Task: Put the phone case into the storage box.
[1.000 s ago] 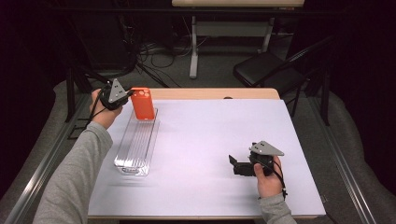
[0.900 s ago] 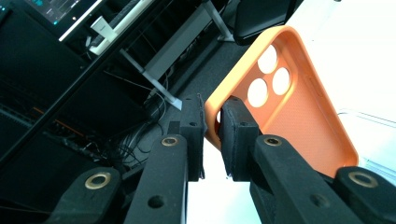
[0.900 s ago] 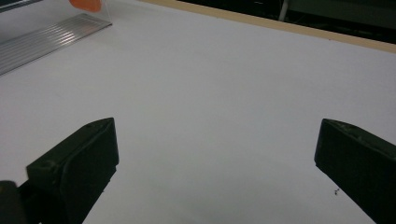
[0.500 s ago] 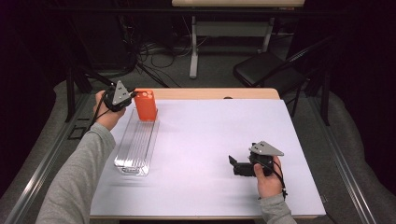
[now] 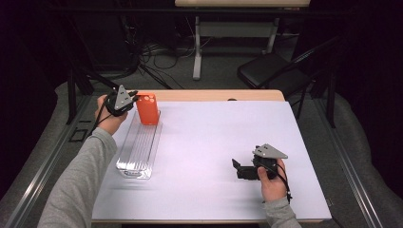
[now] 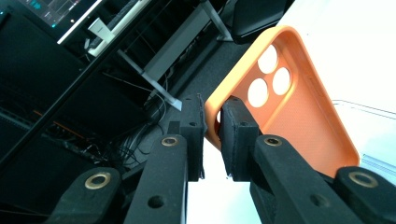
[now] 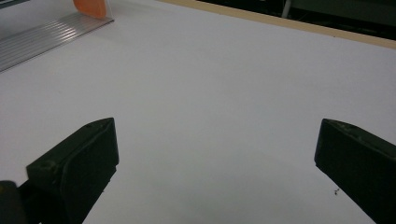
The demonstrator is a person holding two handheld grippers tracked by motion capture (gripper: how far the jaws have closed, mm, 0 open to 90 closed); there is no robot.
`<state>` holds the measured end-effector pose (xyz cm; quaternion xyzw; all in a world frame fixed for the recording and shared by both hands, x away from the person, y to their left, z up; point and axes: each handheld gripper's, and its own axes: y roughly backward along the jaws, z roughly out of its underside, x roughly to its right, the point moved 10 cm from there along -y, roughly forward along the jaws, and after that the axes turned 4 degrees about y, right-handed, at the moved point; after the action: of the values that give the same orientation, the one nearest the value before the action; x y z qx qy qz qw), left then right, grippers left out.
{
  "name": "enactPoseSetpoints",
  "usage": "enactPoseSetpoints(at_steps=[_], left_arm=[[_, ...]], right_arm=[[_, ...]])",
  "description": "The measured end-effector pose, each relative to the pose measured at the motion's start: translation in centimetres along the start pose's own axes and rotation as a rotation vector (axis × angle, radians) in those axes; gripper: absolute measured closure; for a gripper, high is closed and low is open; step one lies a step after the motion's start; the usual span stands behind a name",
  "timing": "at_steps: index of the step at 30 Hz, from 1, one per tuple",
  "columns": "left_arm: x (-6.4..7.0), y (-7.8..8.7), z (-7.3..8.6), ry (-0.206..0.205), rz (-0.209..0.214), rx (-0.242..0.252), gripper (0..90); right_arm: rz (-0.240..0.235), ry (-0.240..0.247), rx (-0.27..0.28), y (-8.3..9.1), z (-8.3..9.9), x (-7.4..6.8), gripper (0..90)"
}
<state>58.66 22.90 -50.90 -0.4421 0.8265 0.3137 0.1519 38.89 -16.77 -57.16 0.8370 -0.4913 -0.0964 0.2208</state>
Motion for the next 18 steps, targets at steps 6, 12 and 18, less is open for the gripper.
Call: enactPoseSetpoints(at_steps=[6,12,18], left_arm=[[0.15,-0.17,-0.13,-0.012,-0.001,0.003,79.7],[0.01,-0.13,0.17,-0.05,-0.014,-0.017,78.4],[-0.08,-0.19,0.4,-0.055,-0.019,-0.028,77.4]], right_arm=[[-0.003,0.001,-0.005,-0.03,0.11,-0.07,0.0],[-0.008,0.003,-0.006,-0.08,0.14,-0.17,0.0],[-0.009,0.003,-0.007,-0.12,0.16,-0.25,0.0]])
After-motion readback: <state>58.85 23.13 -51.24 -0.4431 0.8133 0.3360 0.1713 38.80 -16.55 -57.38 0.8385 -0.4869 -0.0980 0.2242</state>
